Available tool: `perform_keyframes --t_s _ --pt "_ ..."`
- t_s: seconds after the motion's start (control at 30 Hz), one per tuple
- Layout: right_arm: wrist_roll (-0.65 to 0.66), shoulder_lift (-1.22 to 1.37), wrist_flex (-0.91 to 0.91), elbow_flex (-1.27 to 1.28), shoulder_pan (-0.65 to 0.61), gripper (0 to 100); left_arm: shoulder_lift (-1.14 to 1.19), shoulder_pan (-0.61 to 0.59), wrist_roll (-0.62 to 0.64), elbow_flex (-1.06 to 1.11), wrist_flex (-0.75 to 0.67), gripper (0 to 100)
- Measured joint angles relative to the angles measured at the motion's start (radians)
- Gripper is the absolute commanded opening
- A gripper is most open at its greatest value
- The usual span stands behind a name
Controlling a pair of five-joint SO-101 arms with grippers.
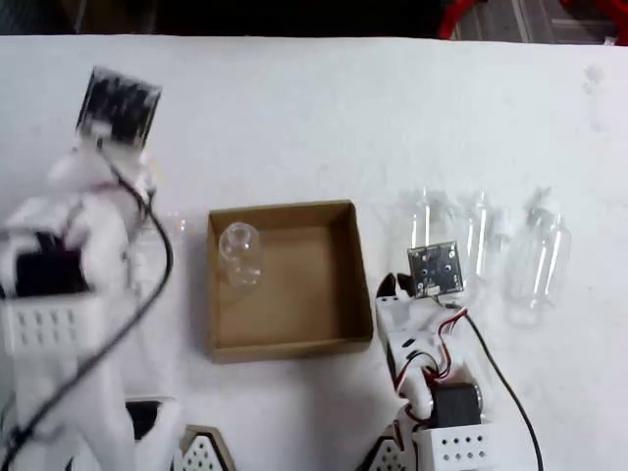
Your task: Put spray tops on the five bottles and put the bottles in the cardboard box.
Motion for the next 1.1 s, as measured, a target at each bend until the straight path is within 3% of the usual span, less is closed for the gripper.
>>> perform_keyframes --t_s 0.13,0.3,0.57,0.73,1.1 --pt "0.000 0.000 0.000 0.000 0.000 2.2 0.252 -0.029 -0.238 -0.098 0.063 20" --pt "0.000 0.000 0.000 0.000 0.000 2.2 0.494 -0.029 -0.539 -0.114 0.078 21" --pt "0.000 0.000 0.000 0.000 0.000 2.2 0.744 -0.034 -0.815 -0.127 -0.006 25" --pt "0.000 0.000 0.000 0.000 0.000 2.2 0.812 -0.034 -0.931 -0.183 0.044 27" --pt "0.000 0.000 0.000 0.000 0.000 2.2 1.071 -0.034 -0.979 -0.390 0.051 27"
